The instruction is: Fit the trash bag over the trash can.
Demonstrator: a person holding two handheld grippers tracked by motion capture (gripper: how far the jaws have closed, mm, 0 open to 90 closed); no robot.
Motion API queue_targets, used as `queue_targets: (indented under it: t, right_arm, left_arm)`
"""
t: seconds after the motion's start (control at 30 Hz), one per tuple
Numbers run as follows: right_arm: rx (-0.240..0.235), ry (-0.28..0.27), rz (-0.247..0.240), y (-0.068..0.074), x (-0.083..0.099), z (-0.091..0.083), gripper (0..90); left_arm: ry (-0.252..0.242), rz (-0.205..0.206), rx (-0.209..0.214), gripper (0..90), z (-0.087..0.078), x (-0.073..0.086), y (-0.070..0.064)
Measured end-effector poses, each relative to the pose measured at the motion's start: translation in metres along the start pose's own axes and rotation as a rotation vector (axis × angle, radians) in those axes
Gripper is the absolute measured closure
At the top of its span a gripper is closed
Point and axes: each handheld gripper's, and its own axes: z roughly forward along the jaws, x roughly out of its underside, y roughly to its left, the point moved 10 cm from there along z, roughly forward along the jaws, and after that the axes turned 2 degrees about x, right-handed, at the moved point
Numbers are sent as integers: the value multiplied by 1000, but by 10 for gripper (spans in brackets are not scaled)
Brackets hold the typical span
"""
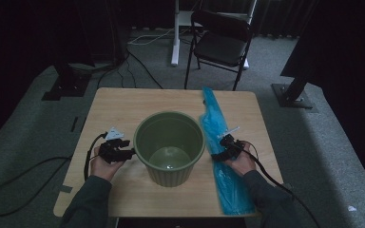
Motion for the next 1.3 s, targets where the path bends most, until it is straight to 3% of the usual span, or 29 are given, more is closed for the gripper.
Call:
queue_targets:
  t: [0.37, 0.63, 0.83, 0.93, 1.13, 1.3]
  right_arm:
    - [13, -26, 17, -7, -3, -6, 559]
    - [-1, -41, 24, -9, -5, -6, 849]
    - [-27, -51, 33, -8, -6, -8, 885]
    - [-42, -80, 30, -4, -12, -16, 885]
    - [-52, -111, 14, -2, -17, -28, 885]
    - [-72, -158, 7, -2, -24, -44, 887]
  left_arm:
    - [-7, -11, -5, 448, 0, 0, 2]
    - [-4, -23, 21, 473, 1, 0, 1]
    - [-13, -31, 41, 491, 0, -1, 0]
    - [-11, -41, 70, 509, 0, -1, -2]
    - [-18, -29, 81, 514, -1, -3, -5]
    - [-26, -45, 95, 521, -2, -4, -5]
